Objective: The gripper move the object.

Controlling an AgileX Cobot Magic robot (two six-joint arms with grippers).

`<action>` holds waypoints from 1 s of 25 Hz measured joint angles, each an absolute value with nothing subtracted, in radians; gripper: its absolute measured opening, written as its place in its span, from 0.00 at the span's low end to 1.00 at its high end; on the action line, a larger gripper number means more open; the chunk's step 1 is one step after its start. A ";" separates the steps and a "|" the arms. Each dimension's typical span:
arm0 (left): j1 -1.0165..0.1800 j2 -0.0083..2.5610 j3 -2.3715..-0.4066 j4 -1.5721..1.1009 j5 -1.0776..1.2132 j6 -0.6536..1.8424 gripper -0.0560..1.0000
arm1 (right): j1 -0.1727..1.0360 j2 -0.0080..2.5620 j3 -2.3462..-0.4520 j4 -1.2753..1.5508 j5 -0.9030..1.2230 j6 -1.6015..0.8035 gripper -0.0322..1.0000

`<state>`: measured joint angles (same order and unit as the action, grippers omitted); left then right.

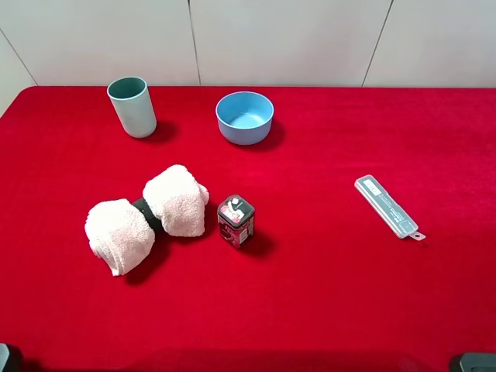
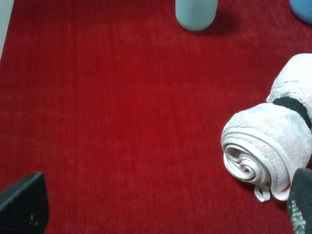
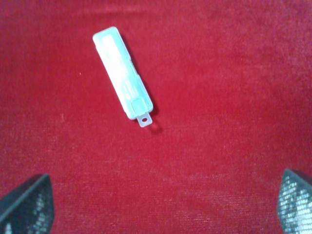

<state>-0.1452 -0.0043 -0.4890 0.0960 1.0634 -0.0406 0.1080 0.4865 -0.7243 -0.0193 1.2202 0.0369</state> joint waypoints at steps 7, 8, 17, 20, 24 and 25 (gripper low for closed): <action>-0.145 -0.004 -0.489 0.096 1.063 -0.041 0.97 | 0.019 0.280 -0.657 -0.019 1.163 0.037 0.70; -0.145 -0.004 -0.489 0.096 1.063 -0.041 0.97 | -0.001 0.252 -0.644 -0.019 1.146 0.037 0.70; -0.145 -0.004 -0.489 0.096 1.063 -0.041 0.97 | -0.110 0.061 -0.516 -0.019 1.013 0.037 0.70; -0.145 -0.004 -0.489 0.096 1.063 -0.041 0.97 | -0.110 0.023 -0.503 -0.019 1.017 0.037 0.70; -0.145 -0.004 -0.489 0.096 1.063 -0.041 0.97 | -0.110 -0.004 -0.503 -0.019 1.016 0.037 0.70; -0.145 -0.004 -0.489 0.096 1.063 -0.041 0.97 | -0.110 -0.005 -0.503 -0.019 1.016 0.037 0.70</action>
<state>-0.1452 -0.0043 -0.4890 0.0960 1.0634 -0.0406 -0.1098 -0.0055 -0.5029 -0.0192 1.0162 0.0369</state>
